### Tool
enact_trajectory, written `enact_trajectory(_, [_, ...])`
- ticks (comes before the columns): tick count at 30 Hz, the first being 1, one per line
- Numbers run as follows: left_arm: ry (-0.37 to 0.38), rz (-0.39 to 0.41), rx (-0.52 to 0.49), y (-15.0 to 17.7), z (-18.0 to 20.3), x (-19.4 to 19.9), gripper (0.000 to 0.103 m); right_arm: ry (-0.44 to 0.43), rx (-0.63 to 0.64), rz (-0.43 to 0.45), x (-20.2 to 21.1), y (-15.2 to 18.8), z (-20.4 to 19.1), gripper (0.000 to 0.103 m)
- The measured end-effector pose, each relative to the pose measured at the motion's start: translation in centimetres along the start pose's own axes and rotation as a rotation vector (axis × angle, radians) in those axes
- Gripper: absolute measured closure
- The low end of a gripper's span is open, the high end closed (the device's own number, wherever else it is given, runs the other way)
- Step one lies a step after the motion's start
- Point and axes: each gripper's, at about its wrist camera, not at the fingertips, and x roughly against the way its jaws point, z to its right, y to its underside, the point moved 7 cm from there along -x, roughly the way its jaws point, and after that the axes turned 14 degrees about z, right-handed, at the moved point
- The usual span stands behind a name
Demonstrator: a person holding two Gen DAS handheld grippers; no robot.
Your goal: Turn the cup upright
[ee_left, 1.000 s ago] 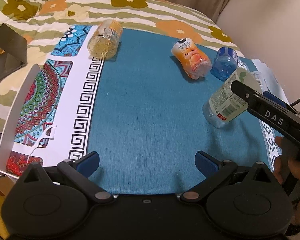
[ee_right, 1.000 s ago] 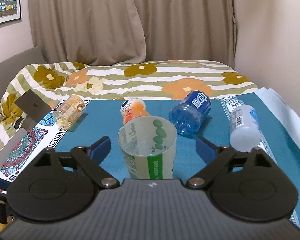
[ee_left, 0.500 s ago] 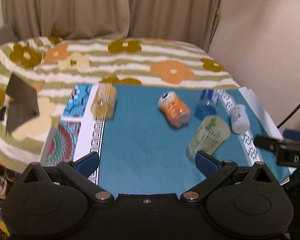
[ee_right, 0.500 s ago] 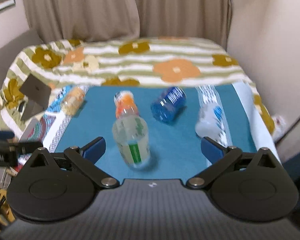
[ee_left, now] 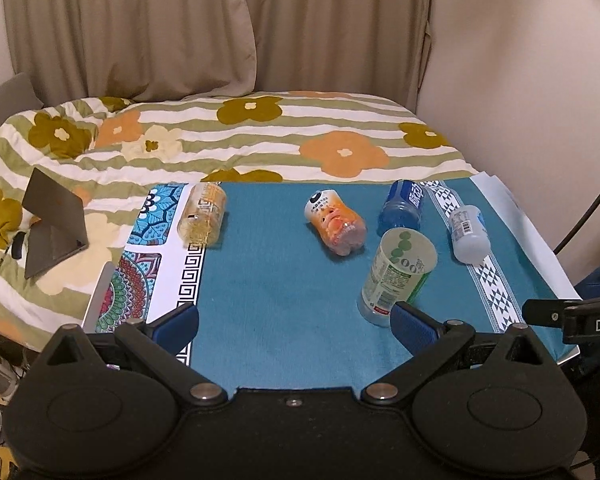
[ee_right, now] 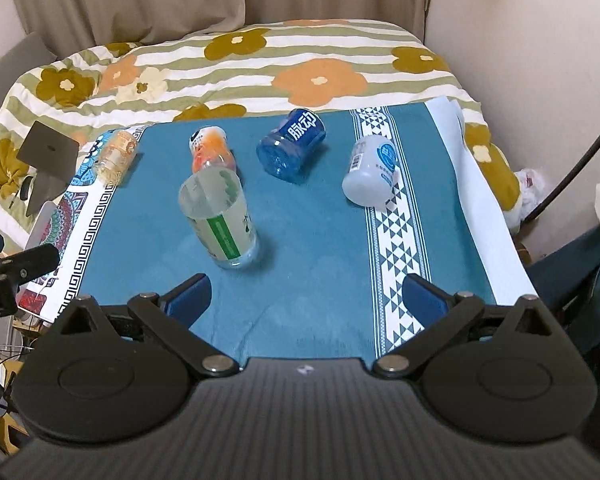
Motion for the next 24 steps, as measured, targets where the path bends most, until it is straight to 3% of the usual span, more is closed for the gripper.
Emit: enact_trajectory(24, [-0.004, 0.023, -0.063, -0.29, 0.43, 0.45, 0.0, 0.004, -0.007, -0.001, -0.14, 0.01, -0.51, 0.0])
